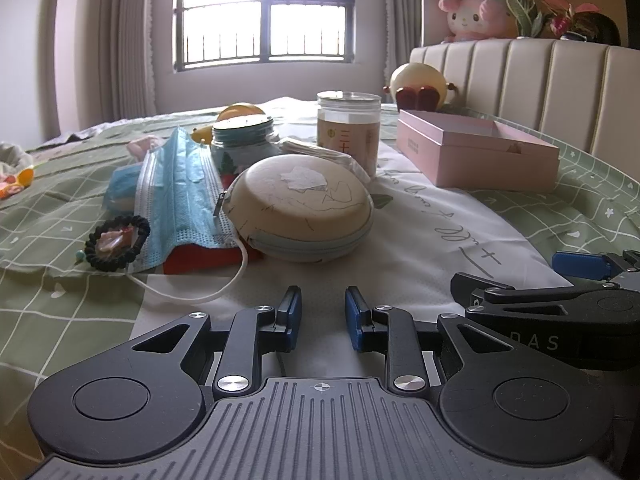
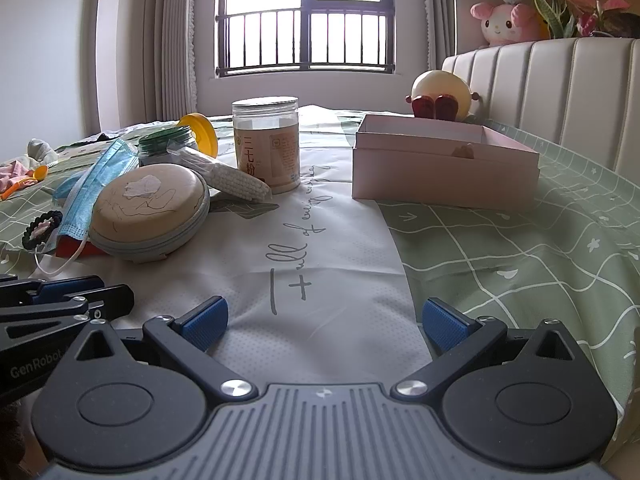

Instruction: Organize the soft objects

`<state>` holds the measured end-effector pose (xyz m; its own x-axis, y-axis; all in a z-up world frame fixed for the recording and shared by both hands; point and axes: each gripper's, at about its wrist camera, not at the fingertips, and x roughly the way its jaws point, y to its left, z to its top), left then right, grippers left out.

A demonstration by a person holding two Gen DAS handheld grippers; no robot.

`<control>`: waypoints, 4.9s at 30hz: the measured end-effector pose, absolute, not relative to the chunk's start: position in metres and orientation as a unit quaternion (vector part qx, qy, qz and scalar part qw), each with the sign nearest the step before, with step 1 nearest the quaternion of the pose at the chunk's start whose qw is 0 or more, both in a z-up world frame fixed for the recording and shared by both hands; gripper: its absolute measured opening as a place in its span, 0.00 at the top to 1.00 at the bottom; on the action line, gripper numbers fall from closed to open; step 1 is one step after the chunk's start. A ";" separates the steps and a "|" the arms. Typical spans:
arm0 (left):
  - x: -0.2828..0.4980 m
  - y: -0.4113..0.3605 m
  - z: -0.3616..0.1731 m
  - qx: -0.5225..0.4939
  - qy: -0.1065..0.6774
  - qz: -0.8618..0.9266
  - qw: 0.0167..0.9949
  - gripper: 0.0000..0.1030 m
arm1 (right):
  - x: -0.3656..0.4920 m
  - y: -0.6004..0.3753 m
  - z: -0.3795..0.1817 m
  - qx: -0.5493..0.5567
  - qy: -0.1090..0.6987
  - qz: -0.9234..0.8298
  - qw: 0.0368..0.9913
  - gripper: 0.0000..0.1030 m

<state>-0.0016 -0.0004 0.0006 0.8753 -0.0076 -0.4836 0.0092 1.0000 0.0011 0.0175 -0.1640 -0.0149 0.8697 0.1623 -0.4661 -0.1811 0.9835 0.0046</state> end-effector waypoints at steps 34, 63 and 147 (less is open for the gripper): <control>-0.003 0.003 0.001 -0.004 0.248 -0.005 0.969 0.73 | 0.017 -0.164 -0.016 -0.019 0.237 0.089 0.967 0.00; 0.006 0.028 0.014 -0.063 0.294 -0.046 0.953 0.73 | 0.031 -0.165 -0.006 -0.019 0.277 0.102 0.955 0.00; -0.014 0.271 0.006 -0.174 0.268 -0.035 0.947 0.90 | 0.035 0.071 0.049 -0.233 0.252 0.393 0.853 0.26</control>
